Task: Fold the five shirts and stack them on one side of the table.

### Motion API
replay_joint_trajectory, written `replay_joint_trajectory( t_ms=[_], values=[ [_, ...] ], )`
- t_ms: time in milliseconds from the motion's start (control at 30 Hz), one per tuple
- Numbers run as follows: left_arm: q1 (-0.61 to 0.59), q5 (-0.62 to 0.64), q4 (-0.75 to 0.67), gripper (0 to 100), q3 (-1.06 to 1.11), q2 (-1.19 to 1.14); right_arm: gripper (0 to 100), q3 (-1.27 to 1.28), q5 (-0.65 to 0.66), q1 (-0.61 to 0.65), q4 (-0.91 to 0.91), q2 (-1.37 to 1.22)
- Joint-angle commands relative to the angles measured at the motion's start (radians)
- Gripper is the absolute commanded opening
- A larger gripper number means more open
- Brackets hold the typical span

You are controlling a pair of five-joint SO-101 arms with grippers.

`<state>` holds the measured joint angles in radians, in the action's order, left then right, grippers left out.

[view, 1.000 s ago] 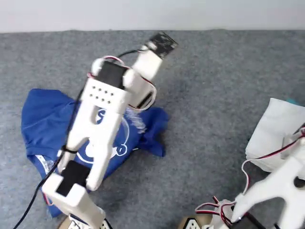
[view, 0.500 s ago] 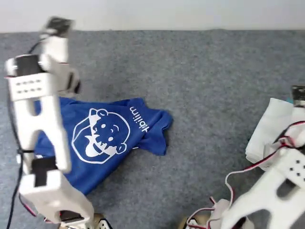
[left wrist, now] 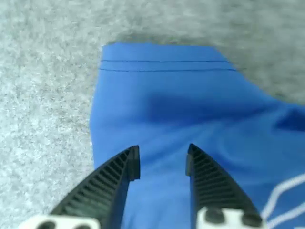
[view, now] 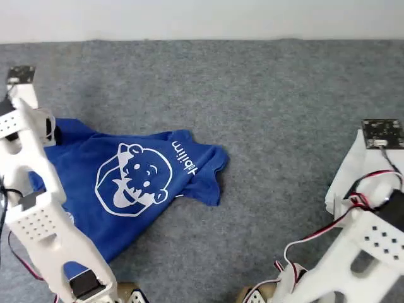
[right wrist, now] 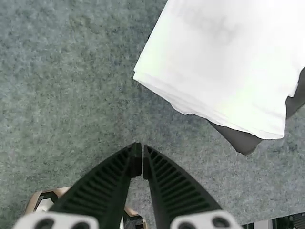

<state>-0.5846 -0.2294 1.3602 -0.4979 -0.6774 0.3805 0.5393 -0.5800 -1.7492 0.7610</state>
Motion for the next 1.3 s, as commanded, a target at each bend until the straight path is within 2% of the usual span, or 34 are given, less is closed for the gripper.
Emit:
replay_joint_trajectory(
  t_ms=[0, 167, 300, 400, 533, 633, 767, 1100, 1267],
  values=[
    [-0.009, -0.021, -0.02, 18, -0.101, -0.058, 1.0, -0.003, -0.002, 0.008, -0.024, 0.021],
    [-0.018, -0.055, 0.049, 19, -0.234, -0.232, 1.0, -0.003, -0.002, 0.008, -0.024, 0.021],
    [-0.018, -0.089, 0.17, 19, -0.377, -0.368, 1.0, -0.003, -0.002, 0.008, -0.024, 0.021],
    [-0.012, -0.147, 0.276, 14, -0.49, -0.462, 1.0, -0.003, -0.003, 0.008, -0.024, 0.021],
    [0.003, -0.282, 0.4, 1, -0.608, -0.565, 1.0, -0.003, -0.003, 0.008, -0.024, 0.021],
    [-0.018, -0.276, 0.397, 1, -0.61, -0.566, 1.0, -0.003, -0.003, 0.008, -0.022, 0.021],
    [-0.029, -0.281, 0.397, 1, -0.49, -0.493, 1.0, -0.003, -0.002, 0.008, -0.022, 0.019],
    [0.006, -0.397, 0.388, 1, 0.153, -0.106, 1.0, -0.002, -0.002, 0.008, 0.013, 0.012],
    [0.012, -0.4, 0.356, 2, 0.302, 0.095, 1.0, -0.002, -0.002, 0.008, 0.058, 0.01]
  ],
)
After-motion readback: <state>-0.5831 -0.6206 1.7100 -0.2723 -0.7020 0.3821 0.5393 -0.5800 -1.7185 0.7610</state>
